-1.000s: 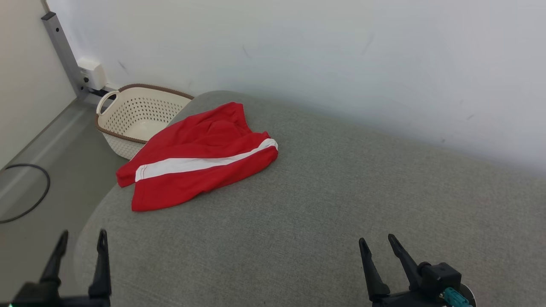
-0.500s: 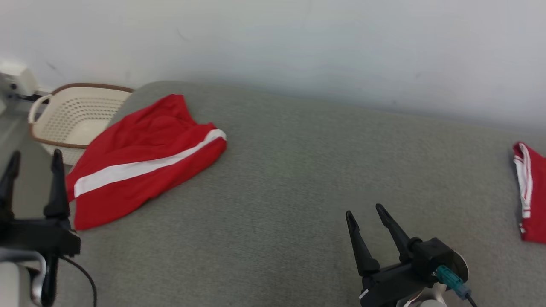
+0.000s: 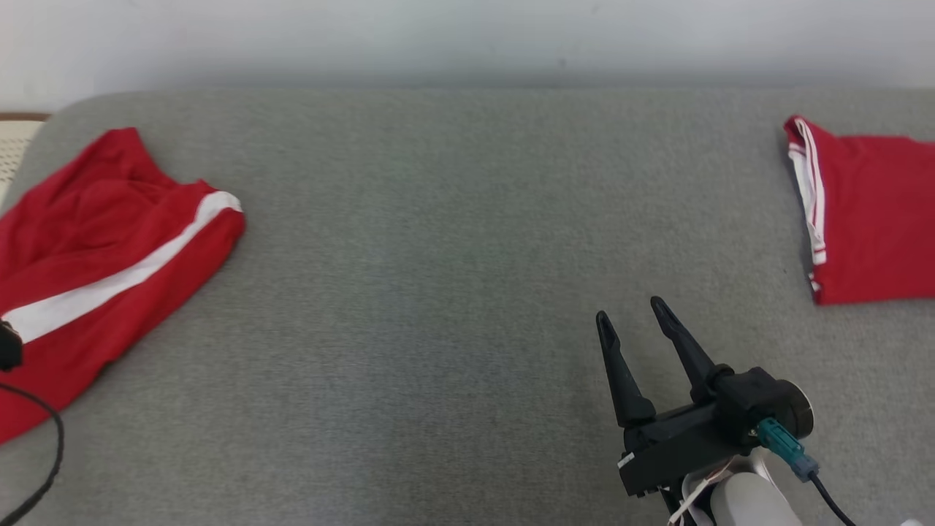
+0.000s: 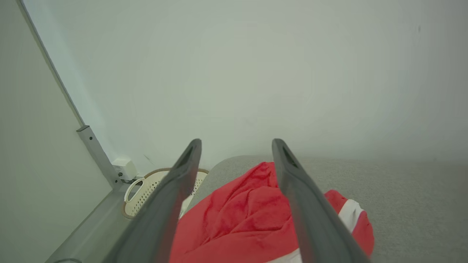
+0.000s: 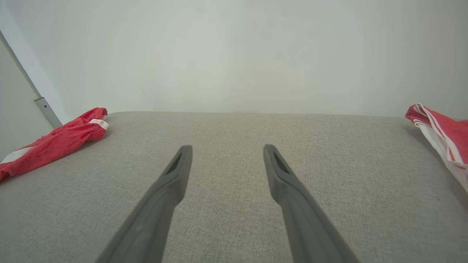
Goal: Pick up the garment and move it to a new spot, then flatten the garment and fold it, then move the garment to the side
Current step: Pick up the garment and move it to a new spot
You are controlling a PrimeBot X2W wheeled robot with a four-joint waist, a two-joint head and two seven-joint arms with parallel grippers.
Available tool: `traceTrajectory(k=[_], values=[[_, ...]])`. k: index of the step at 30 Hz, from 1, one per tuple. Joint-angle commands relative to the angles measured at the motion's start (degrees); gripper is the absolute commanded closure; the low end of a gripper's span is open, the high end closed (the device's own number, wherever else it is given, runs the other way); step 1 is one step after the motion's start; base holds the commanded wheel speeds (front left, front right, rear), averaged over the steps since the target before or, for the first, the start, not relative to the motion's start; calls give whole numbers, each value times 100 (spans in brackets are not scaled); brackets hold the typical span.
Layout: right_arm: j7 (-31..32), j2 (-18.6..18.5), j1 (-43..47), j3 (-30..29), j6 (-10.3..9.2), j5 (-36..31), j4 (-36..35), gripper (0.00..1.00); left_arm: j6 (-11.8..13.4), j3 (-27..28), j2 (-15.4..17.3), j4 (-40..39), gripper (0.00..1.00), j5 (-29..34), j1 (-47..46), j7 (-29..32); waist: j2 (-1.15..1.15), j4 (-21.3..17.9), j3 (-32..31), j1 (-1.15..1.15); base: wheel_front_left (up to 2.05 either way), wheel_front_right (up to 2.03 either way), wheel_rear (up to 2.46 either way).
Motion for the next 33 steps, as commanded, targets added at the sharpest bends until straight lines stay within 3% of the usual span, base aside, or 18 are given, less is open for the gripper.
traceTrajectory(k=[1, 5, 19, 33], values=[[-34, 1, -100, 1, -2, -74, -35, 0, -24, -12, 98, 143, 0, -3, -127, 21, -1, -531, 546, -1, 0, 0, 0], [-50, 15, -205, -10, -2, -103, -90, 0, -121, -101, 300, 869, 0, -91, -485, 86, -1, -702, 776, -1, 0, 0, 0], [-74, 47, -305, -22, -2, -197, -142, 0, -254, -583, 488, 2405, 0, -432, -1139, 586, -1, -835, 995, -1, 0, 0, 0], [-40, 1, -364, -16, -2, -222, -206, 0, -261, -1630, 620, 2959, 0, -1555, -1341, 2244, -1, -941, 1096, -1, 0, 0, 0]])
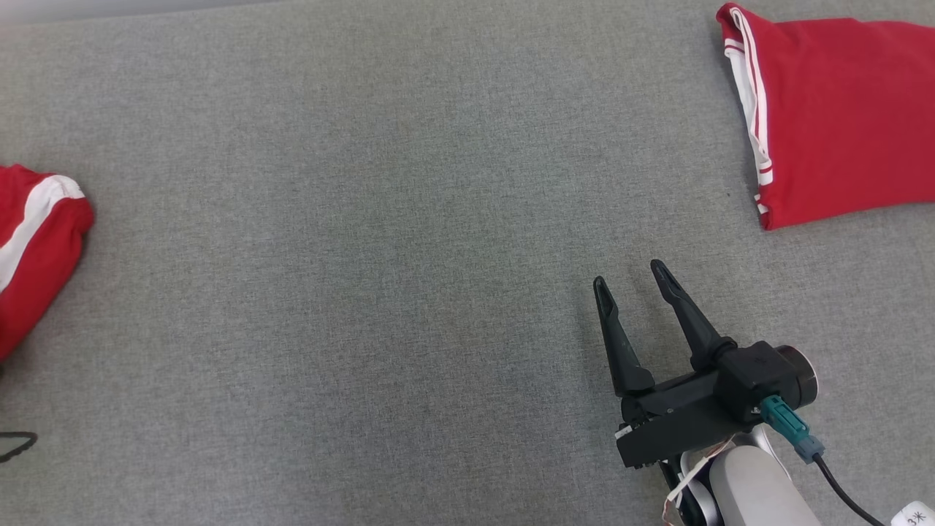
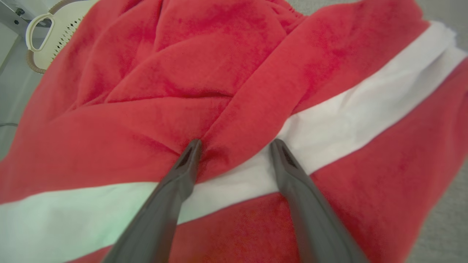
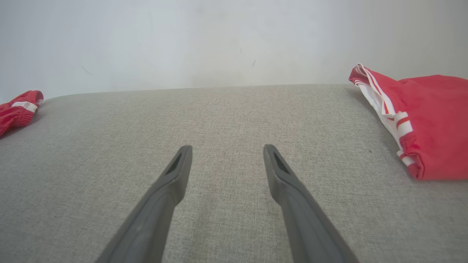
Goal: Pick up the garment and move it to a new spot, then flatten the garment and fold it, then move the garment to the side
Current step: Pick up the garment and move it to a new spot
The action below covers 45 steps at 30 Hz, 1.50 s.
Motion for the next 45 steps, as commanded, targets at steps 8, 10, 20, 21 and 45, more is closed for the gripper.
traceTrajectory(k=[8, 10, 20, 21, 45], values=[[30, -31, -65, 24, -2, -47, -8, 0, 7, -422, 139, 110, 100, -365, 31, 144, -1, -46, 5, 0, 0, 0, 0], [34, -31, -56, 13, -2, -43, -7, 0, 7, -492, 176, 84, 100, -399, 37, -20, -1, -43, -4, 0, 0, 0, 0], [17, -12, -7, 10, -2, -10, 75, 0, 6, -755, 275, -37, 100, -231, -232, -1072, -1, 21, -235, 0, 0, 0, 0], [12, -9, -2, 19, -2, 8, 87, 0, 6, -788, 292, -54, 100, -198, -260, -1173, -1, 23, -267, 0, 0, 0, 0], [-65, 168, 216, -76, -2, 216, 273, 0, 10, -1809, 241, -2179, 100, 184, -654, -1509, -1, -565, -990, 0, 0, 0, 0]])
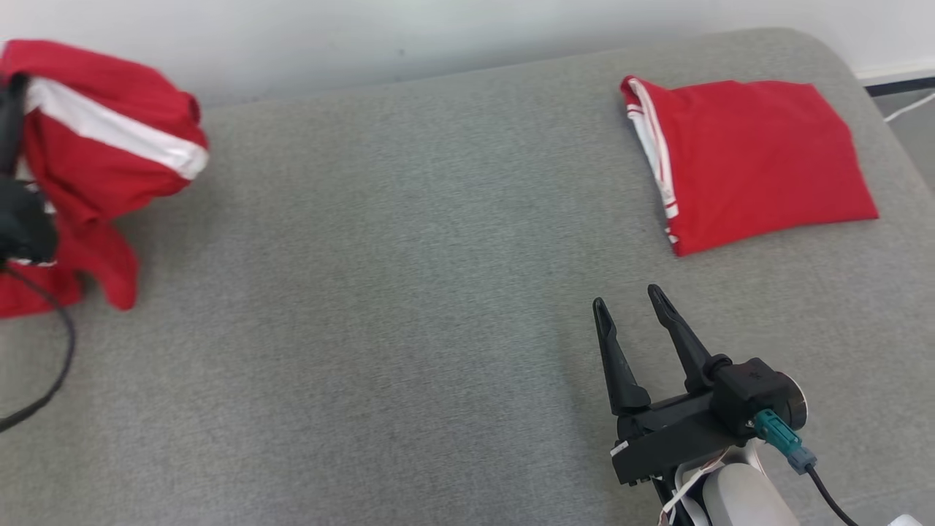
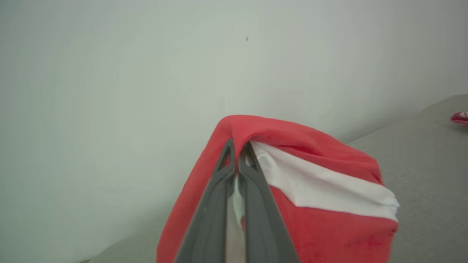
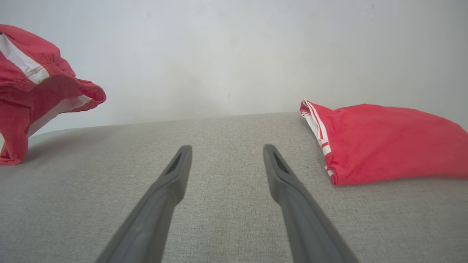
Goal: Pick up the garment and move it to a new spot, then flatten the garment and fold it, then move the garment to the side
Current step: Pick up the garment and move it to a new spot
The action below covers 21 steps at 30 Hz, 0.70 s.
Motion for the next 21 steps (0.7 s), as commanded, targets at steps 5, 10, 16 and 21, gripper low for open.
traceTrajectory(k=[5, 10, 16, 21], values=[[-35, 62, 71, -37, -2, 73, -21, 0, 44, -201, -116, -868, 100, 24, 232, 254, 0, -304, -103, 0, 0, 0, 0], [-27, 95, 98, -68, -2, 87, -69, 0, 109, -442, -268, -1698, 100, 50, 490, 534, 0, -463, -95, 0, 0, 0, 0], [-27, 118, 130, -102, -2, 58, -104, 0, 264, -850, -573, -2555, 100, 32, 1152, 706, 0, -565, -119, 0, 0, 0, 0], [-27, 124, 164, -139, -2, 23, -101, 0, 410, -1075, -826, -2764, 100, -99, 1805, 596, 0, -544, -165, 0, 0, 0, 0]])
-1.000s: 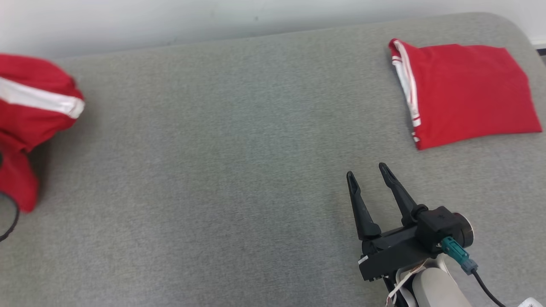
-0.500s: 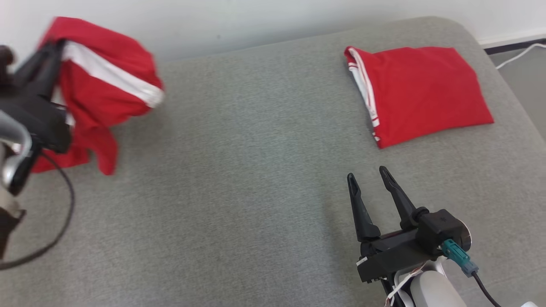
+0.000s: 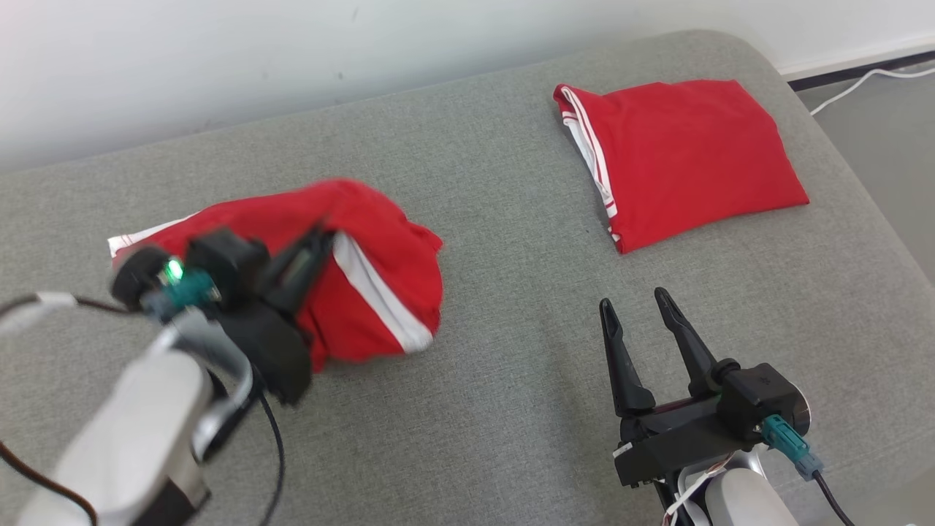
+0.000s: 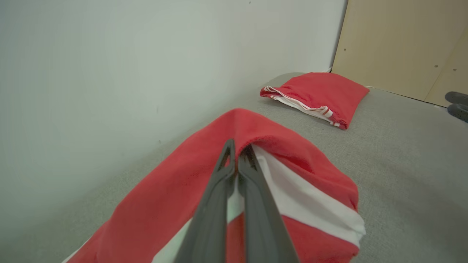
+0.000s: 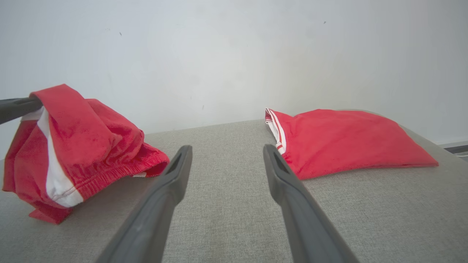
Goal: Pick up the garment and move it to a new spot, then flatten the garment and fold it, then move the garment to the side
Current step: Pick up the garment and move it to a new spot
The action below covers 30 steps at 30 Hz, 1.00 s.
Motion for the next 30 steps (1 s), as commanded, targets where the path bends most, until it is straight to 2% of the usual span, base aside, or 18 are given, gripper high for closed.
traceTrajectory(k=[1, 12, 13, 14, 15, 21, 30], values=[[-13, 12, 59, 2, -2, -41, -1, 0, 22, -20, 14, 15, 100, -9, 109, -43, 0, 16, -11, 0, 0, 0, 0], [-13, -25, 44, 24, -2, -80, 52, 0, 57, -445, -626, 717, 100, -121, 860, -626, 0, 209, -50, 0, 0, 0, 0], [-13, -26, 36, 16, -2, -84, 53, 0, 62, -468, -670, 782, 67, -116, 885, -682, 0, 224, -53, 0, 0, 0, 0], [-13, -26, 25, 11, -2, -79, 55, 0, 79, -480, -691, 835, 6, -96, 889, -740, 0, 238, -56, 0, 0, 0, 0], [-13, -26, 22, 6, -2, -73, 51, 0, 96, -476, -718, 868, 0, -83, 892, -810, 0, 254, -61, 0, 0, 0, 0], [-13, -28, 106, -36, -2, -67, 59, 0, 225, -449, -754, 852, 0, -74, 1013, -1088, 0, 363, -138, 0, 0, 0, 0], [-13, -23, 213, -138, -2, -81, 6, 0, 649, -106, -527, 252, 0, -196, 1452, -1323, 0, 565, -264, 0, 0, 0, 0]])
